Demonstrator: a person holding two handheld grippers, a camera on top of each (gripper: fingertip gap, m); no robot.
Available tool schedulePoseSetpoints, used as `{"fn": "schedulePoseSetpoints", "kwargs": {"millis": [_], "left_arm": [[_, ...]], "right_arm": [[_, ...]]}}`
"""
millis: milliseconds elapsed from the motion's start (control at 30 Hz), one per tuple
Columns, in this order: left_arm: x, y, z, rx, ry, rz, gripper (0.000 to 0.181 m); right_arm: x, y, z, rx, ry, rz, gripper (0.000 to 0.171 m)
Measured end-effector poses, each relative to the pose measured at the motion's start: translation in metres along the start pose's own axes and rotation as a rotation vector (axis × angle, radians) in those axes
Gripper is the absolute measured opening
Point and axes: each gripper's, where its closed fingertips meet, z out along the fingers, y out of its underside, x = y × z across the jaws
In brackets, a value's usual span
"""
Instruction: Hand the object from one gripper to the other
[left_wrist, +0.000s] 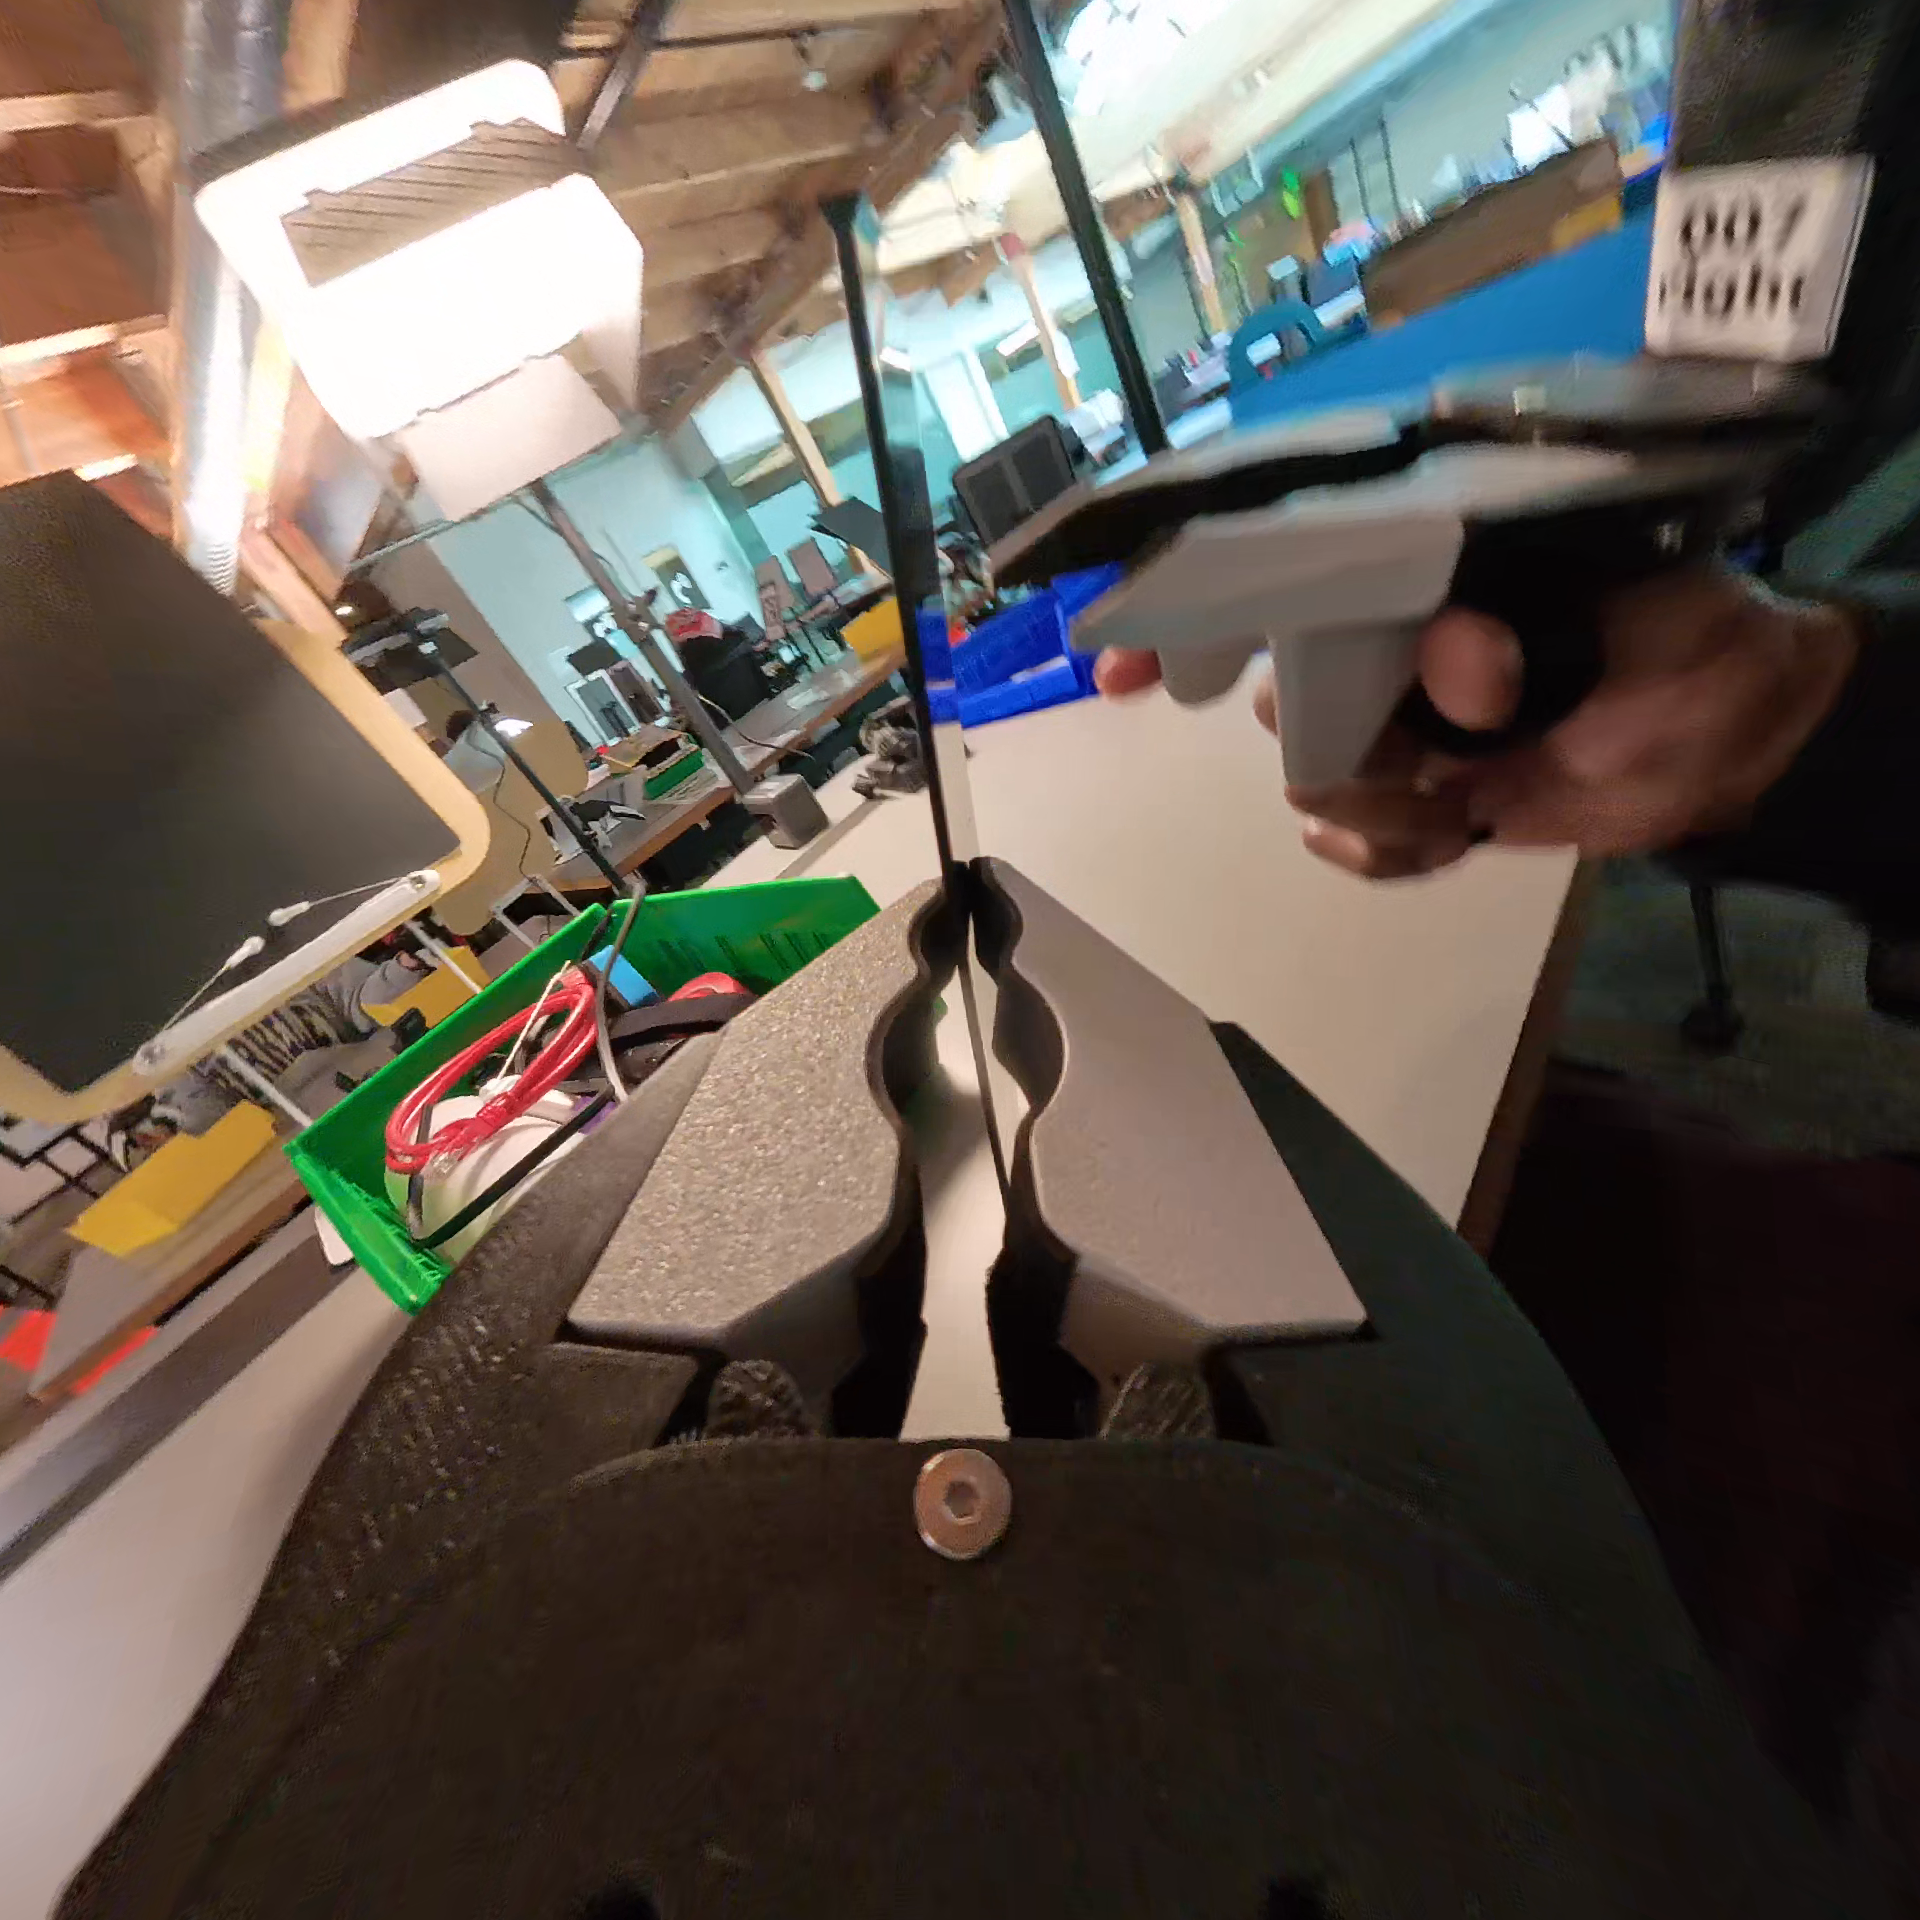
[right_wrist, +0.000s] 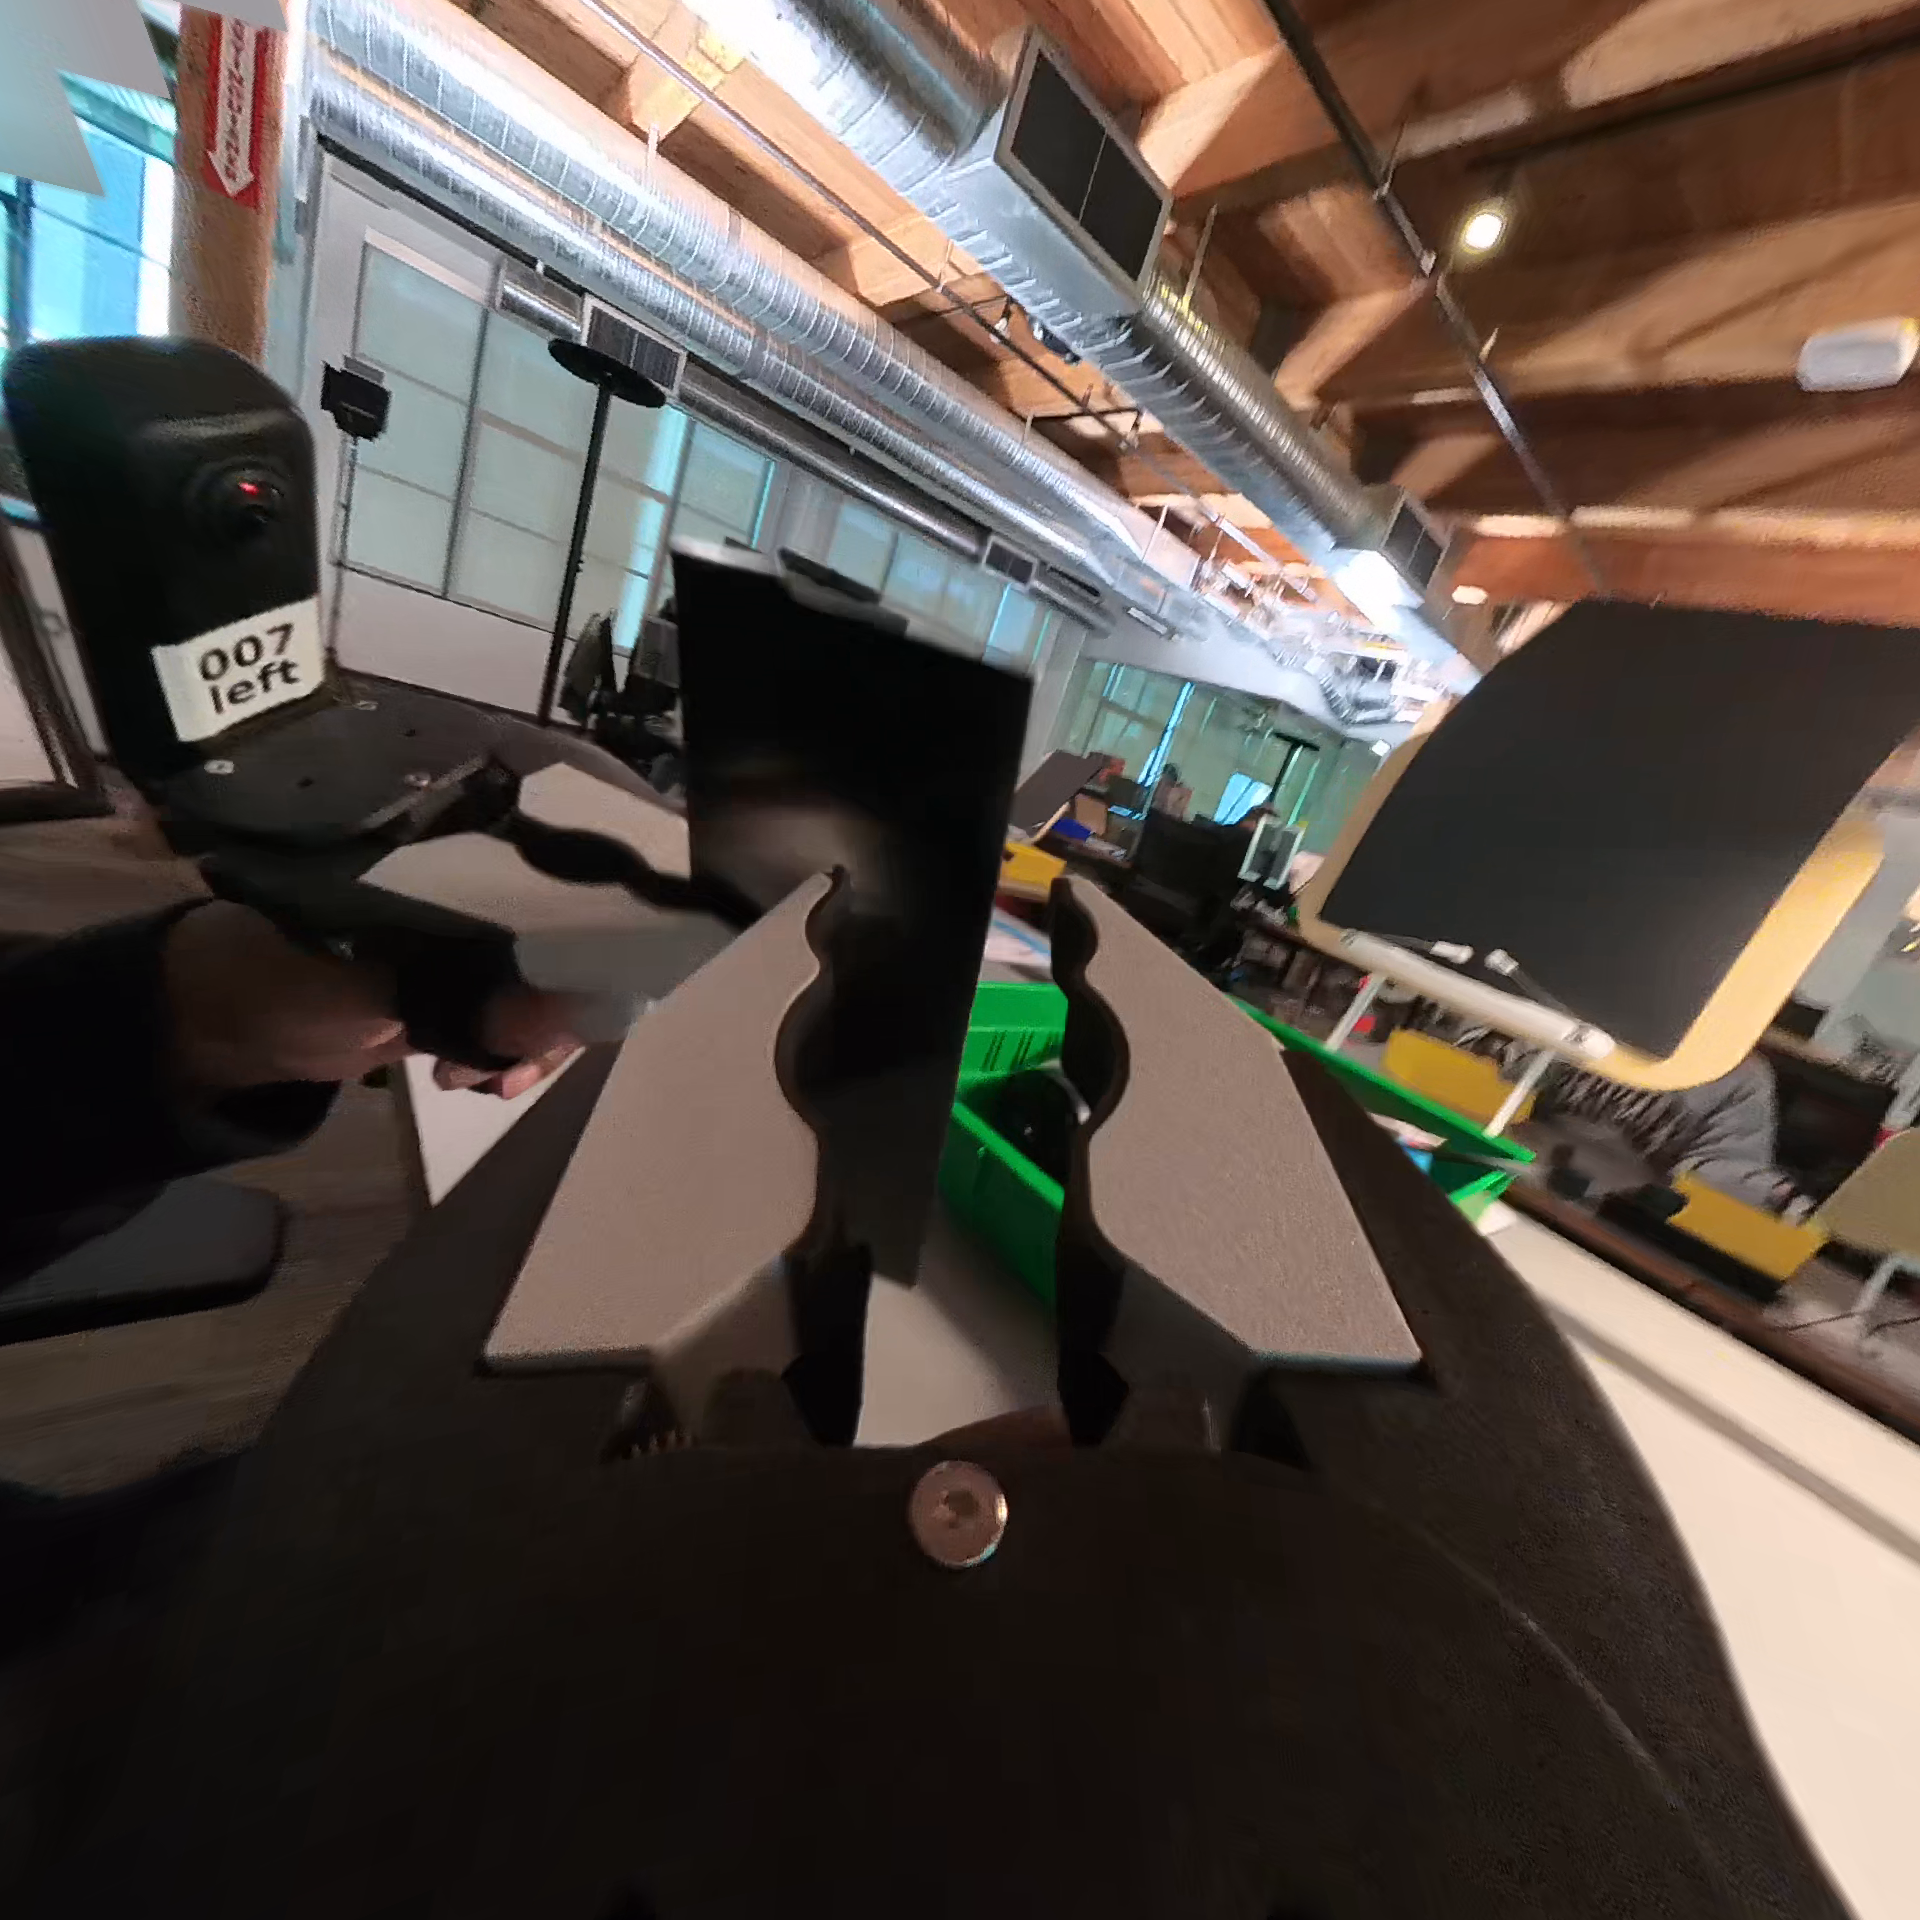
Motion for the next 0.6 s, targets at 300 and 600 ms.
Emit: {"fn": "schedulePoseSetpoints", "kwargs": {"millis": [300,600], "left_arm": [[0.033,0.041,-0.002,-0.244,0.185,0.257,0.003],[0.004,0.033,-0.009,-0.180,0.109,0.105,0.026]], "right_arm": [[-0.026,0.014,-0.008,-0.208,-0.113,-0.397,0.031],[-0.019,0.014,-0.016,-0.157,-0.185,-0.201,0.006]]}}
